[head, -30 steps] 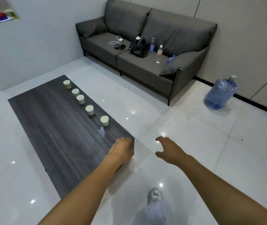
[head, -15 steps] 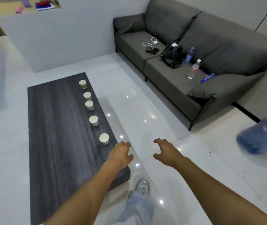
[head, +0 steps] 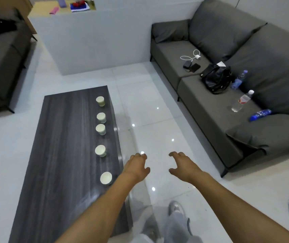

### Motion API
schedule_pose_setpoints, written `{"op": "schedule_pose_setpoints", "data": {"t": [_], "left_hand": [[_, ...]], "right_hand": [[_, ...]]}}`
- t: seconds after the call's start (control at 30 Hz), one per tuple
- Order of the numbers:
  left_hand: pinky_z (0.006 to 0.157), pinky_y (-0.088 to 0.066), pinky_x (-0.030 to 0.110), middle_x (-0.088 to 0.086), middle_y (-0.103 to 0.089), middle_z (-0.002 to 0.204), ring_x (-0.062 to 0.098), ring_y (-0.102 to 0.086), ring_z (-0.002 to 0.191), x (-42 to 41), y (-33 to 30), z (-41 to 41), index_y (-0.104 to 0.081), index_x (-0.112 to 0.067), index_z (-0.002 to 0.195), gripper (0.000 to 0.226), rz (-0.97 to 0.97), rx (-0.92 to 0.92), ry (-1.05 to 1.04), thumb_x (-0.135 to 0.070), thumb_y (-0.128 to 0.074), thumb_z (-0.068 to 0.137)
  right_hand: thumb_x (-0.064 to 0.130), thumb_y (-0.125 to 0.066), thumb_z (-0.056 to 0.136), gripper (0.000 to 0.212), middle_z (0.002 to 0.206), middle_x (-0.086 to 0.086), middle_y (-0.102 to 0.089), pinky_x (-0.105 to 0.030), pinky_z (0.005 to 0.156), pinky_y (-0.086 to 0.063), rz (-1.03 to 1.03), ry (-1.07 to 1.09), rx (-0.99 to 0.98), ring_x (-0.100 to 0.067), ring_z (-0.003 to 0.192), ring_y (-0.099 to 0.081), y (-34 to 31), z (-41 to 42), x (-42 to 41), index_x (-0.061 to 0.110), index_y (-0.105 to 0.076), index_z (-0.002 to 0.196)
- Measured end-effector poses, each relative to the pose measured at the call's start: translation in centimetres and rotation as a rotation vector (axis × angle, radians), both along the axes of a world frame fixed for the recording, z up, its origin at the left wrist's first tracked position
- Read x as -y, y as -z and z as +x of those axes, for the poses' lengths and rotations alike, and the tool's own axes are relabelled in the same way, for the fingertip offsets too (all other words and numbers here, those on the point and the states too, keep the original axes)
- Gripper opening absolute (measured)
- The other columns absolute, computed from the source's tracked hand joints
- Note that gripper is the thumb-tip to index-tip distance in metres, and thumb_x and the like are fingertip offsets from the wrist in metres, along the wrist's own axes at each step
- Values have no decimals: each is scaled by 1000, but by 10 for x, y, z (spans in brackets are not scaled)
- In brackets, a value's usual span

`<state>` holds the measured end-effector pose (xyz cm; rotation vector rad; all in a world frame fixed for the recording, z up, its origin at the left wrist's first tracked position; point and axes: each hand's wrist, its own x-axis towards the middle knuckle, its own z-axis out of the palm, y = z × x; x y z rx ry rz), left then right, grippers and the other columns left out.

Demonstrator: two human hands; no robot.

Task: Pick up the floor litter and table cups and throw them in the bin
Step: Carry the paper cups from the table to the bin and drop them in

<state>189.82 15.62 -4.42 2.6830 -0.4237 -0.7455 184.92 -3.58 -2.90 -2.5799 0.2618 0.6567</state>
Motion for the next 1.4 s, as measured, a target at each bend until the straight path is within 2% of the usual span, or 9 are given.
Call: {"op": "schedule_pose_setpoints", "data": {"t": [0.13, 0.3, 0.5, 0.67, 0.83, 0.97, 1.03, 1.2, 1.4], "left_hand": [[100, -41, 35, 8, -44, 135, 25, -40, 128, 13, 5, 41, -40, -14, 138, 51, 5, -22, -156, -30, -54, 92], [97, -41, 35, 7, -46, 134, 26, -42, 125, 13, 3, 81, -44, -14, 132, 46, 20, -30, -390, -31, -55, 91], [96, -40, 36, 8, -46, 131, 27, -42, 123, -24, 8, 100, -47, -14, 125, 41, 46, -57, -701, -32, -56, 89], [104, -37, 36, 8, -45, 136, 27, -39, 128, -72, 32, 117, -44, -14, 132, 46, 59, -125, -892, -32, -54, 91], [103, -38, 36, 10, -44, 137, 27, -38, 129, -113, 53, 131, -40, -16, 139, 53, 68, -236, -1028, -31, -54, 90], [102, -38, 34, 11, -43, 138, 29, -41, 127, -137, 64, 140, -38, -16, 140, 55, 69, -276, -1145, -30, -55, 89], [102, -37, 35, 13, -44, 136, 30, -41, 127, -135, 69, 139, -37, -14, 140, 55, 86, -328, -1204, -31, -53, 91], [98, -39, 37, 12, -48, 129, 29, -40, 124, -129, 99, 139, -47, -11, 125, 41, 70, -375, -1375, -30, -54, 90], [104, -37, 37, 11, -44, 135, 29, -36, 127, -119, 152, 133, -46, -12, 134, 50, -22, -432, -1554, -28, -59, 89]], "right_hand": [[26, -57, 91, 59, 140, -5, -37, -37, 92, -49, -13, -113, -15, -24, 120, -45, 1, 71, 32, 23, -30, 144], [26, -58, 91, 58, 138, -6, -38, -37, 89, -49, -48, -293, -26, -25, 117, -48, -4, 166, 44, 22, -32, 143], [24, -58, 90, 59, 135, -9, -41, -33, 91, -46, -20, -604, -43, -26, 119, -47, 4, 254, -17, 20, -32, 143], [26, -61, 90, 59, 140, -10, -40, -34, 95, -46, 12, -802, -53, -28, 121, -49, 27, 312, -98, 19, -34, 142], [27, -61, 89, 59, 144, -9, -39, -40, 106, -42, 6, -943, -137, -30, 127, -45, 53, 345, -160, 20, -35, 141], [25, -62, 88, 59, 143, -8, -40, -42, 106, -43, -37, -1047, -155, -30, 127, -45, 66, 378, -195, 20, -36, 140], [24, -62, 88, 60, 144, -9, -38, -42, 106, -41, -72, -1127, -198, -31, 129, -42, 73, 388, -208, 18, -35, 141], [23, -61, 90, 64, 146, -12, -35, -44, 107, -39, -151, -1337, -254, -33, 132, -39, 106, 413, -248, 16, -30, 145], [19, -60, 89, 61, 142, -12, -37, -46, 106, -40, -223, -1499, -304, -33, 131, -34, 156, 412, -279, 16, -31, 143]]}}
